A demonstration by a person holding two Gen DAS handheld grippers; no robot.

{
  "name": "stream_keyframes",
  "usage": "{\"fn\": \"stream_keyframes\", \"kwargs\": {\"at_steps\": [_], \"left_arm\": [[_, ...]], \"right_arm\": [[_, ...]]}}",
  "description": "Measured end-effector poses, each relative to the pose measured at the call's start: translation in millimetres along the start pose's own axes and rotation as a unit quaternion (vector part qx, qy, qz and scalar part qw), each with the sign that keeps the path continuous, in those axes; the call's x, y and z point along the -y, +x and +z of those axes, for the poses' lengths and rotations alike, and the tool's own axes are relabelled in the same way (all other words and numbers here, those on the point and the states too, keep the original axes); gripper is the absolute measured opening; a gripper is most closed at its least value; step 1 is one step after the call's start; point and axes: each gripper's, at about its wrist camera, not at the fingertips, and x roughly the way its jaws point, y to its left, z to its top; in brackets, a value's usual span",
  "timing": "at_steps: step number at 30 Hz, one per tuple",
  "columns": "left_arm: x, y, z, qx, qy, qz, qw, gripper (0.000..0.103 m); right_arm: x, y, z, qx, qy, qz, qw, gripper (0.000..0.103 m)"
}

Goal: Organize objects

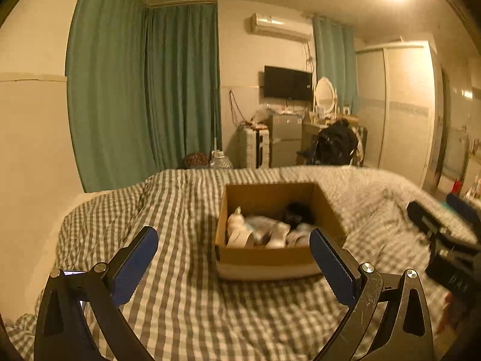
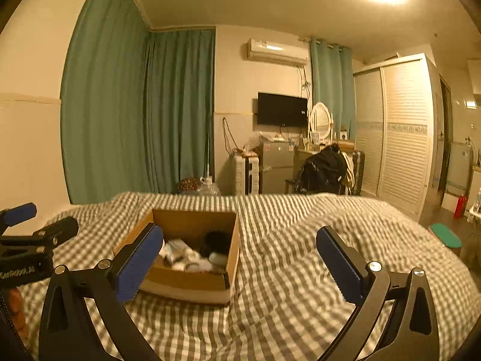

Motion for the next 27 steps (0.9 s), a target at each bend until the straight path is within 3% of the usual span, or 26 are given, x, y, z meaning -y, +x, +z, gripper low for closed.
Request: {"fn": "stream_keyframes", "kwargs": {"at_steps": [10,27], "left_arm": [[5,3,-18,0.014,0.012,0.013,0.9997,0.103],[1,10,-21,-0.009,0.004,0.008,0.9999,0.103]], "right_arm": [[-6,12,-29,-0.014,-0.019,-0.009,1.0,0.102],[-15,25,-39,-0.034,-0.032,0.001,0.999,0.102]]}}
